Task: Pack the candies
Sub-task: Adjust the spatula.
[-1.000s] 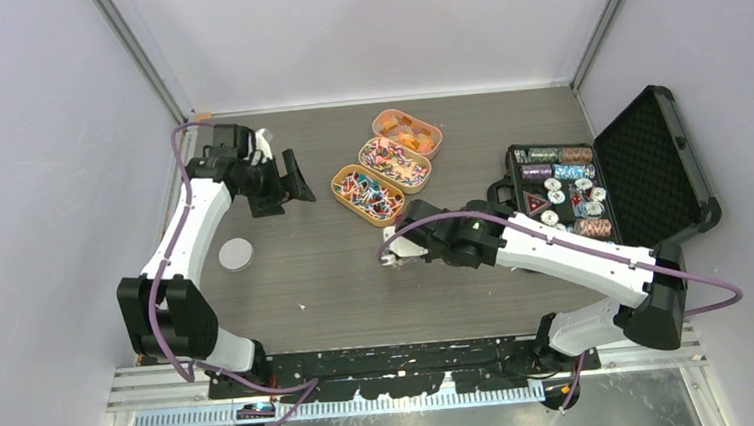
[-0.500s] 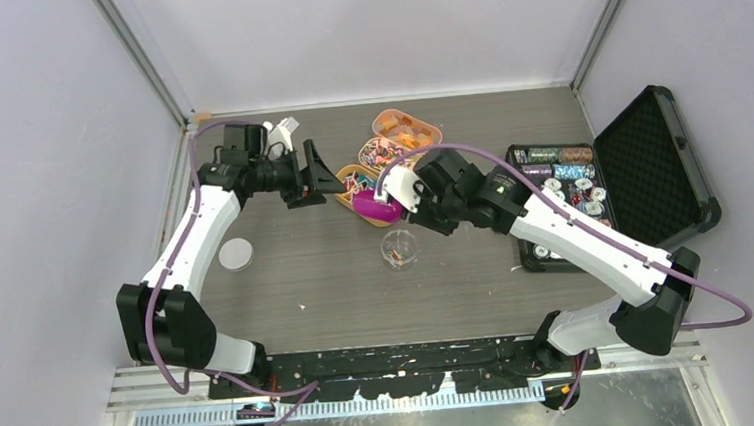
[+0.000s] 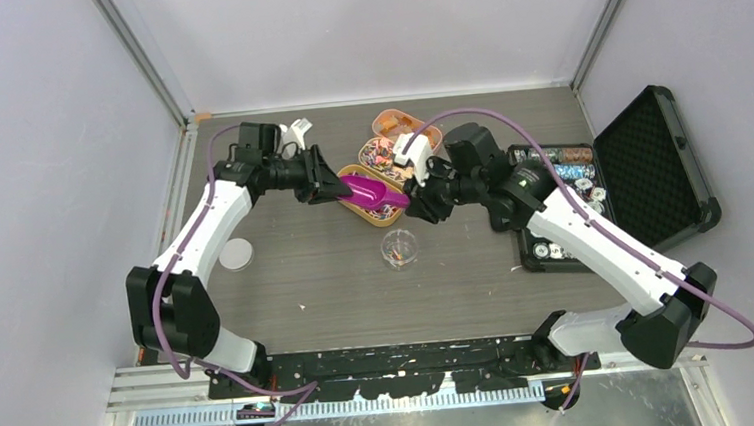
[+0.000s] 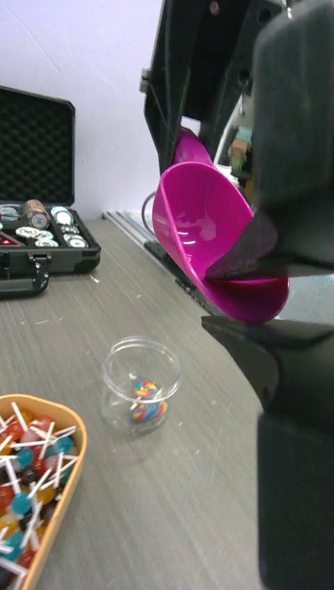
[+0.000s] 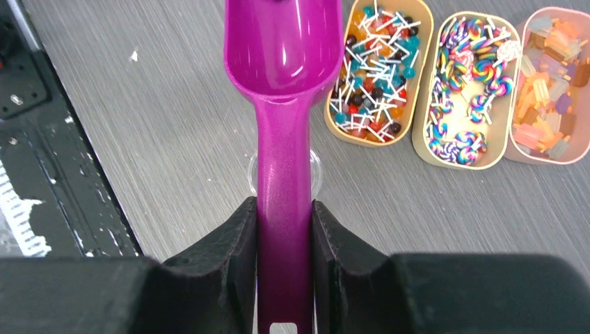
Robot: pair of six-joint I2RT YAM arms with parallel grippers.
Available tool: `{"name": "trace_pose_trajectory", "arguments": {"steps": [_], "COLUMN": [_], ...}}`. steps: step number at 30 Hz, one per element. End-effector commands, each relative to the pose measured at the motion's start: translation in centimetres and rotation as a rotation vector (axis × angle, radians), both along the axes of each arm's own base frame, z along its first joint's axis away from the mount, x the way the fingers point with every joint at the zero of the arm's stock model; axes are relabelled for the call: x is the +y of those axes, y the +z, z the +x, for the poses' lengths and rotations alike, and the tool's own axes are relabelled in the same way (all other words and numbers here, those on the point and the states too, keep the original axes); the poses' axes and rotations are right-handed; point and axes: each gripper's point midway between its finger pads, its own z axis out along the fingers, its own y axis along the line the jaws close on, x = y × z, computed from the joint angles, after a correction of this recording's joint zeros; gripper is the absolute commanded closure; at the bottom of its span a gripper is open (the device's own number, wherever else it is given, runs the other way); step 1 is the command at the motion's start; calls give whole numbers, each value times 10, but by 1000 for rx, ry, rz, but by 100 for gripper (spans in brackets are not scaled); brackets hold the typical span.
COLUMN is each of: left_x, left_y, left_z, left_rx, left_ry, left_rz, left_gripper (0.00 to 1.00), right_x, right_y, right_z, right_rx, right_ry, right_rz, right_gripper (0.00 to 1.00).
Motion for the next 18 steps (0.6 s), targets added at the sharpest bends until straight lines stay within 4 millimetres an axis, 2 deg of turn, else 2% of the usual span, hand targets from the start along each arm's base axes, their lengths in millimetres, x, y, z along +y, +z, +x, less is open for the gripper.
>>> {"name": "trace_pose_trajectory", "arguments": {"steps": [1, 4, 6, 9, 13, 18], "left_x": [-7, -11, -11, -10, -12, -13], "left_y": [4, 12, 14, 15, 9, 7], "left_z": [-2, -4, -5, -9, -16, -20], "left_rx": [67, 107, 130, 157, 219, 251], "left_ry": [1, 16, 28, 33, 22, 32], "left_rz": [-61, -110, -116, -111, -131, -161], "left_gripper": [82, 100, 100, 100, 100, 100], "right_x": [14, 14, 11, 7, 3, 1], "right_y": [50, 47, 46, 48, 54, 49], "right_z": [2, -4, -10, -5, -8, -8], "right_rx": [-124, -195, -242, -294, -266, -246], "right_ry": [63, 135, 174, 173, 205, 212], "right_rz": [237, 254, 266, 306, 372, 396], "right_gripper": [99, 89, 80, 71, 61, 57]}}
